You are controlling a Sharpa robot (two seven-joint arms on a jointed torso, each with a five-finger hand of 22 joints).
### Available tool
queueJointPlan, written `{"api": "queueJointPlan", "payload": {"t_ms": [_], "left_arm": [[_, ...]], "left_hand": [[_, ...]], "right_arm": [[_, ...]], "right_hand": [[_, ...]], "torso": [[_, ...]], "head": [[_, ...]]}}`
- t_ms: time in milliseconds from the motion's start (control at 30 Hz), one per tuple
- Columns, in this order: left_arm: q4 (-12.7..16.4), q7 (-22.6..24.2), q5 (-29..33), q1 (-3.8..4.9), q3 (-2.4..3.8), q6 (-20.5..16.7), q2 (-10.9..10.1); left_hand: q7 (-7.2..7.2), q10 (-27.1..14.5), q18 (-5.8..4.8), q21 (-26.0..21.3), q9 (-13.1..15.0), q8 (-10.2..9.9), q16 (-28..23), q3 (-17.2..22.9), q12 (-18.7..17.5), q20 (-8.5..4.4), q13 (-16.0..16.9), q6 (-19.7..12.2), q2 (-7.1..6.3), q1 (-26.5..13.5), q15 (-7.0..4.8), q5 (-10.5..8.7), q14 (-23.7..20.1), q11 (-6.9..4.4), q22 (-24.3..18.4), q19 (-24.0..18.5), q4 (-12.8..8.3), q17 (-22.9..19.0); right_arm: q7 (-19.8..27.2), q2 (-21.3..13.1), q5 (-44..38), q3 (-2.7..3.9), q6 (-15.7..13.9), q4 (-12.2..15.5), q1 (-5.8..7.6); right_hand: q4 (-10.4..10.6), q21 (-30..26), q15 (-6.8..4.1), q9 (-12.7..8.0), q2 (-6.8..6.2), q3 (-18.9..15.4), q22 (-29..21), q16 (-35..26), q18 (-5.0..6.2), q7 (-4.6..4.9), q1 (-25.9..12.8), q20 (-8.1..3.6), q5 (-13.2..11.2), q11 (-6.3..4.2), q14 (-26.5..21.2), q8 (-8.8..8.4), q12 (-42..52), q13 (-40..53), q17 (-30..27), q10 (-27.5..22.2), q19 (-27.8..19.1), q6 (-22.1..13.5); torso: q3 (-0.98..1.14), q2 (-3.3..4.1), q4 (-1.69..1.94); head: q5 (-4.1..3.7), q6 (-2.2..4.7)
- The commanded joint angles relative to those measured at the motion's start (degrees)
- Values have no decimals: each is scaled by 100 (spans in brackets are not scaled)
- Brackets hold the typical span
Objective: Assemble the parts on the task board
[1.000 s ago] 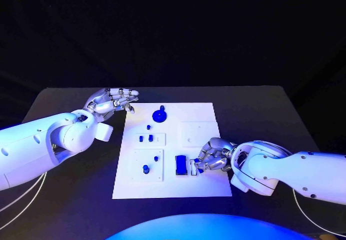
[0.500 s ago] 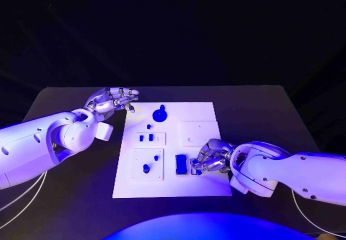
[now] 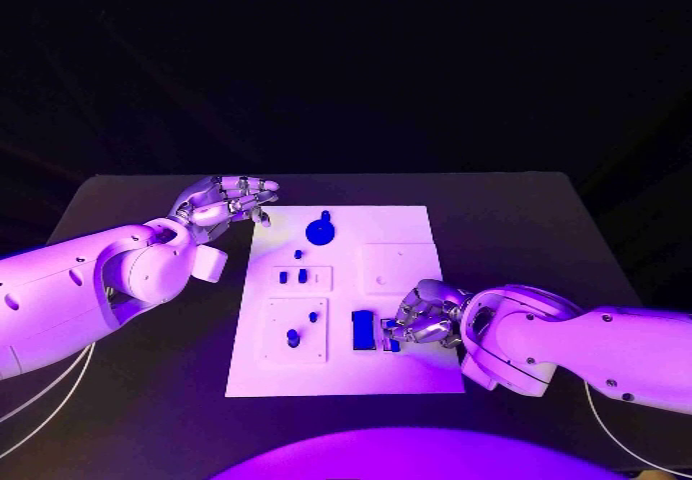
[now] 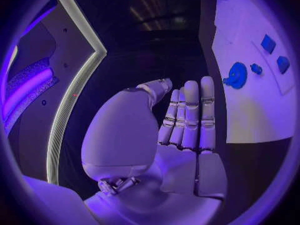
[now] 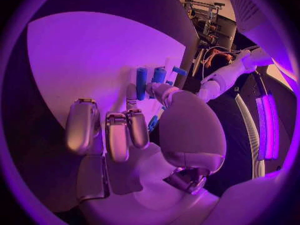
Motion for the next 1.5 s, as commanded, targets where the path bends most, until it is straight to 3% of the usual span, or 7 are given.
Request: {"api": "queueJointPlan", "payload": {"t_ms": [33, 367, 833, 1000, 1133, 1500], "left_arm": [[15, 20, 24, 3, 4, 101, 6], [16, 2, 24, 3, 4, 106, 0], [12, -10, 24, 3, 4, 115, 2], [10, -11, 24, 3, 4, 115, 2], [8, -11, 24, 3, 4, 114, 1], [-2, -3, 24, 3, 4, 120, 17]], "left_hand": [[14, -18, 81, -29, -7, 20, -8, -1, 14, 18, -5, -1, 12, -52, -11, -24, -34, 0, -5, -17, 32, -5], [15, -19, 81, -33, -7, 22, -8, -2, 15, 19, -7, 0, 15, -57, -10, -24, -34, 0, -7, -16, 39, -5], [15, -19, 81, -33, -7, 22, -8, -2, 15, 19, -7, 0, 15, -57, -10, -24, -34, 0, -7, -16, 39, -5], [15, -19, 81, -33, -7, 22, -8, -2, 15, 19, -7, 0, 15, -57, -10, -24, -34, 0, -7, -16, 39, -5], [15, -19, 81, -33, -7, 22, -8, -2, 15, 19, -7, 0, 15, -57, -10, -24, -34, 0, -7, -16, 39, -5], [15, -19, 81, -33, -7, 22, -8, -2, 15, 19, -7, 0, 15, -57, -10, -24, -34, 0, -7, -16, 39, -5]], "right_arm": [[20, 21, 8, -4, 70, 8, -13], [37, 28, 8, -3, 44, -6, -13], [66, 24, 8, -3, 132, -18, -13], [73, 6, 1, -3, 211, -21, -12], [80, -23, -43, -3, 275, -31, -12], [149, -78, -176, -2, 181, -92, -9]], "right_hand": [[38, 19, -43, -12, 2, -44, 996, 30, -86, -4, -91, -22, -31, -26, 516, 6, 26, 824, 1090, 191, 81, 34], [275, -22, -32, -35, -181, -400, 997, 26, -83, 12, -414, -16, -63, -11, 513, -34, 18, 828, 1080, 191, 79, 74], [292, -64, -30, -42, -223, -671, 994, 20, -77, 11, -409, -14, -57, -9, 510, -62, -4, 817, 1066, 180, 70, 63], [177, -78, -36, -45, -211, -771, 996, 19, -75, 2, -187, -17, -39, -17, 510, -76, -9, 819, 1065, 178, 69, 64], [-79, -88, -52, -52, -171, -747, 1001, 15, -74, -20, 232, -27, -18, -38, 508, -98, -12, 823, 1055, 176, 71, 61], [-143, -108, -54, -66, -143, -715, 1001, 12, -72, -14, 351, -31, -17, -36, 507, -121, -22, 820, 1050, 172, 69, 71]], "torso": [[0, 2, 0], [-1, -3, 1], [-1, -1, -1], [-3, -3, -1], [-2, -3, 1], [2, -4, -1]], "head": [[3, 1], [18, -15], [26, -29], [24, -37], [32, -38], [29, -1]]}}
